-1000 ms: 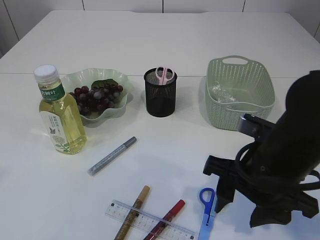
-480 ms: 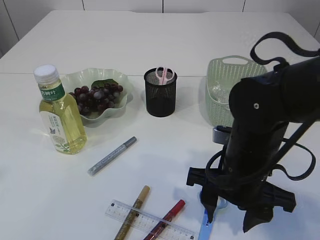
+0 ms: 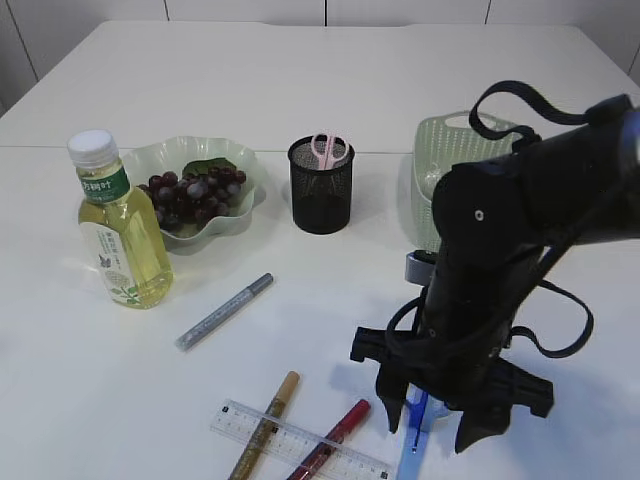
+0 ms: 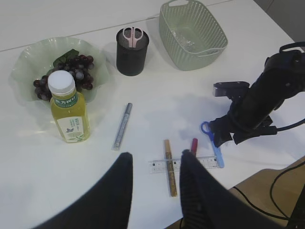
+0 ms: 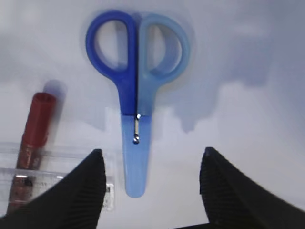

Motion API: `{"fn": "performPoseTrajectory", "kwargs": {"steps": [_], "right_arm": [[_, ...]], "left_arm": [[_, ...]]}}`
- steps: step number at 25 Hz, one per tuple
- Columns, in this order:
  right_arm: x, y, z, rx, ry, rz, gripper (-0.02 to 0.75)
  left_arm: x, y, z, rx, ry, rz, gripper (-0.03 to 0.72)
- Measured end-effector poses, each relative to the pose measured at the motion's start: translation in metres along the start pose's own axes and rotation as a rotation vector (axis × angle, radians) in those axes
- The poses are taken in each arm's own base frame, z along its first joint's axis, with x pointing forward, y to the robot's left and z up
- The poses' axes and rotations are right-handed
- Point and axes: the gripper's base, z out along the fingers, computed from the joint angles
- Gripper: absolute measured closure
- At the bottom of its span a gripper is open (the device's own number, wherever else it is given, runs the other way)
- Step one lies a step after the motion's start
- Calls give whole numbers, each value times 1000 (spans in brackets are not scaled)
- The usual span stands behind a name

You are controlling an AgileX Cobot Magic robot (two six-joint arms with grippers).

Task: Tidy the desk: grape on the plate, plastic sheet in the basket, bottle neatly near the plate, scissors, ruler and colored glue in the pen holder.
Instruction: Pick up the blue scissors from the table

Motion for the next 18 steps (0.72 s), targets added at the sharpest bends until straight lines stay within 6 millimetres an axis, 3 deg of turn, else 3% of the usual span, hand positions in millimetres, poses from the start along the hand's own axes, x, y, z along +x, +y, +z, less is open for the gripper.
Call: {"fn": "performPoseTrajectory", "kwargs": {"steps": [5, 12, 18], "right_arm": [[-8, 10, -2, -14, -20, -11, 248], [-6, 8, 11, 44, 27, -19, 248], [-8, 8, 17, 56, 37, -36, 248]], "left_arm": [[0, 0, 1, -3, 2, 1, 439], [11, 3, 17, -15, 71, -5, 442], [11, 4, 18, -15, 75, -5, 445]]}}
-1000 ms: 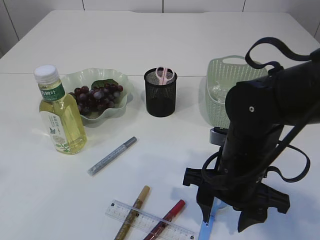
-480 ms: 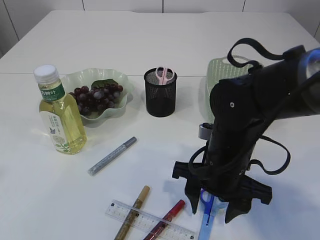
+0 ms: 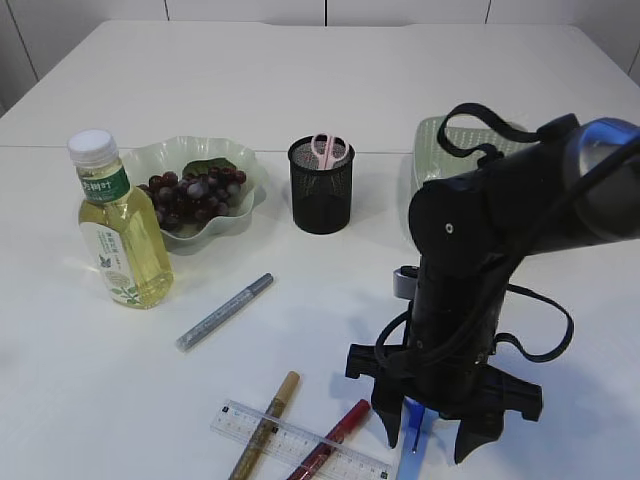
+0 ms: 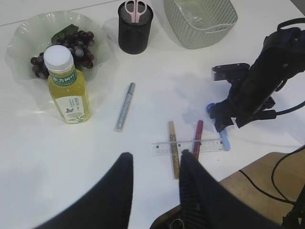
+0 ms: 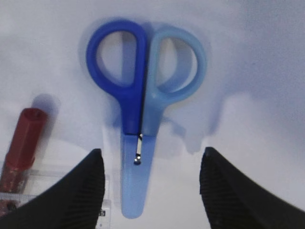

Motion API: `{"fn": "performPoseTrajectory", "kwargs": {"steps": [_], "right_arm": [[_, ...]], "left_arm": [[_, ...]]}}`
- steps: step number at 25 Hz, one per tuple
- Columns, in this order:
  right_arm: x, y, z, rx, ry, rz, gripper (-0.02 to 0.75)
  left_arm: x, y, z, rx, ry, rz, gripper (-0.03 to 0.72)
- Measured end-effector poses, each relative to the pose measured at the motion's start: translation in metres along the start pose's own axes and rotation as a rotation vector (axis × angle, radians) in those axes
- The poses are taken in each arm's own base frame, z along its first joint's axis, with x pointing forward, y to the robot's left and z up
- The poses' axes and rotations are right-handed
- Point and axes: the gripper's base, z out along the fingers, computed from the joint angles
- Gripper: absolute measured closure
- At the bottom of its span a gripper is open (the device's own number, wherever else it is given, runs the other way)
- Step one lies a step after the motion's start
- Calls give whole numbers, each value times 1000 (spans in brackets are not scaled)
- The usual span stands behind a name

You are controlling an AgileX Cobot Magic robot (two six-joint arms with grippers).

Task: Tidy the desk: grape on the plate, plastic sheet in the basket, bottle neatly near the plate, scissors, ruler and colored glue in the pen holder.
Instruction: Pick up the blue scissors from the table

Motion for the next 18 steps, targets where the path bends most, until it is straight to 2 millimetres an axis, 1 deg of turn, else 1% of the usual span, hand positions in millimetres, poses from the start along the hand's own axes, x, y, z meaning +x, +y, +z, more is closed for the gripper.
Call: {"fn": "performPoseTrajectory", "kwargs": {"steps": [11, 18], "right_arm": [[-4, 3, 7, -8, -12, 0, 248], [-4, 3, 7, -9, -17, -2, 248]], "left_arm": [[0, 0, 0, 0, 0, 0, 445], [0, 0, 0, -2, 0, 0, 445]]}}
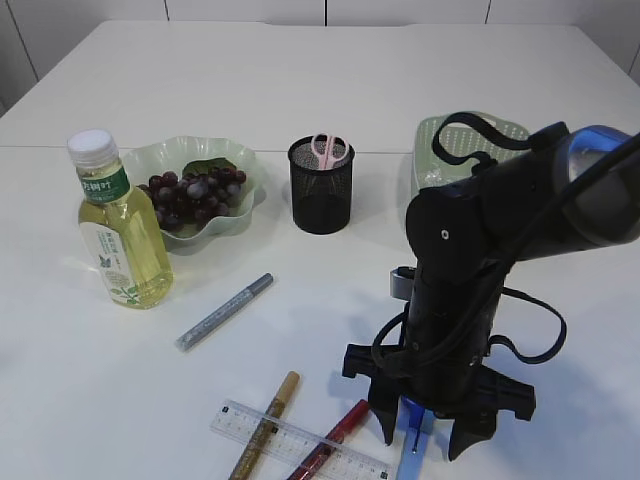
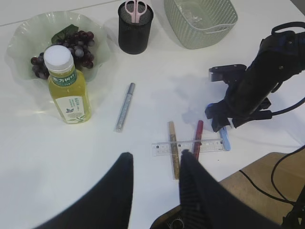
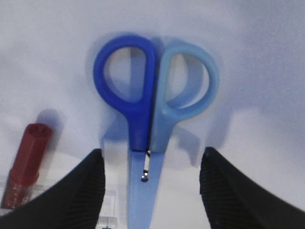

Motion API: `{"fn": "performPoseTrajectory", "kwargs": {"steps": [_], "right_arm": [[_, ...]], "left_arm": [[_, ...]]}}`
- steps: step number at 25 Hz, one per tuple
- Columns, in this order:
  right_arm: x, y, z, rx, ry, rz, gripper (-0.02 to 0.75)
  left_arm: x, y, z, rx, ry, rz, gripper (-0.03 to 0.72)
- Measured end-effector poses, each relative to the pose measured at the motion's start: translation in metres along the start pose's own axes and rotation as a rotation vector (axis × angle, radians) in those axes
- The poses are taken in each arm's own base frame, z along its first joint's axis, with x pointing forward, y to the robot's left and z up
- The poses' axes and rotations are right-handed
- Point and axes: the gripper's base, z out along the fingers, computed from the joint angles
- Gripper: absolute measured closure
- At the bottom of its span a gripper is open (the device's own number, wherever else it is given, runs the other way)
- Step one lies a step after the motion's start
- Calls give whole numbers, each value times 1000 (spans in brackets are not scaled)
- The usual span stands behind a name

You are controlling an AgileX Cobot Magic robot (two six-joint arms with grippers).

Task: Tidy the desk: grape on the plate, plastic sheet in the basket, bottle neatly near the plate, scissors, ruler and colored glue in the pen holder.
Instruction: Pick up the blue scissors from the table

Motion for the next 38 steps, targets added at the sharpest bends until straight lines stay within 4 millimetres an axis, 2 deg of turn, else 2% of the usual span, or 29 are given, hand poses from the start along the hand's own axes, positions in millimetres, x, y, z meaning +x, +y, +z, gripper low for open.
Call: {"fn": "performPoseTrajectory", "kwargs": {"steps": [38], "right_arm": [[-3, -1, 5, 24, -9, -17, 248]], "left_arm": [[0, 0, 0, 0, 0, 0, 446]]}}
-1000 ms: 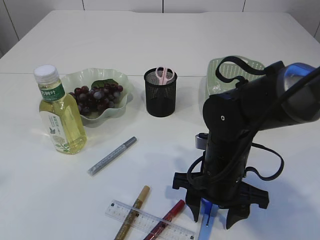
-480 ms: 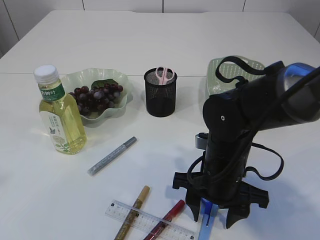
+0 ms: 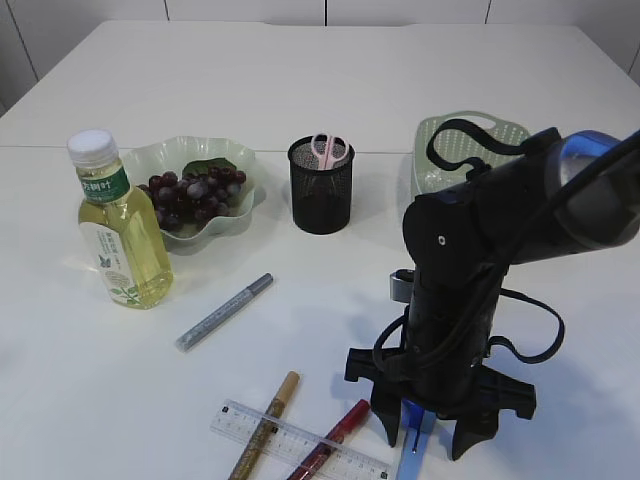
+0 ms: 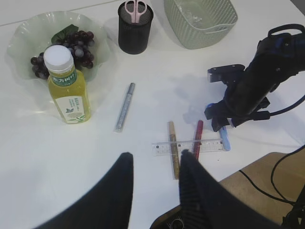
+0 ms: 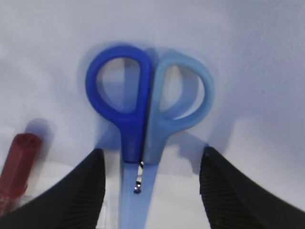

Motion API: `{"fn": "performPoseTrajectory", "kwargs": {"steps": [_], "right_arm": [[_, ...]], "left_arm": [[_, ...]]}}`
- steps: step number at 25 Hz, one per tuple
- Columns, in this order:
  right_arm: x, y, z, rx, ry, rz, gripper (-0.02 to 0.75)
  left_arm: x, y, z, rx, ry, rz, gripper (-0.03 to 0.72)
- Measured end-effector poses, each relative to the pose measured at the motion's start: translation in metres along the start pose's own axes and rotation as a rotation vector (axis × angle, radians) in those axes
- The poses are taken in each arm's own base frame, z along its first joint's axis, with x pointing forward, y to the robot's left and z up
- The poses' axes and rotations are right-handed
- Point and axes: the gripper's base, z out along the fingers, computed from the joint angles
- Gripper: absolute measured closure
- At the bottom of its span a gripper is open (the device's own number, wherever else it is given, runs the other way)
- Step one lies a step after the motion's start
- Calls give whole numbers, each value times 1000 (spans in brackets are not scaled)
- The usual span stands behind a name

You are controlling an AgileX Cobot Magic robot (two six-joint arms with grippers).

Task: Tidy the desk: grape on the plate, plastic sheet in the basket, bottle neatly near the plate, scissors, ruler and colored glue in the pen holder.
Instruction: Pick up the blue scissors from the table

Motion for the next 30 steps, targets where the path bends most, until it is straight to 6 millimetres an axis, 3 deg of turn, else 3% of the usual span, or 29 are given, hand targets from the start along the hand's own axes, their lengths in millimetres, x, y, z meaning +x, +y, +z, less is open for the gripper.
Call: {"fn": "performPoseTrajectory", "kwargs": {"steps": [17, 25, 30], "right_arm": [[0, 0, 0, 0, 0, -2, 257], [0, 0, 0, 0, 0, -2, 509], [0, 0, 0, 4, -3, -40, 530]], "left_arm": [[0, 0, 0, 0, 0, 0, 447], [0, 0, 0, 0, 0, 0, 449], [0, 0, 0, 0, 0, 0, 449]]}}
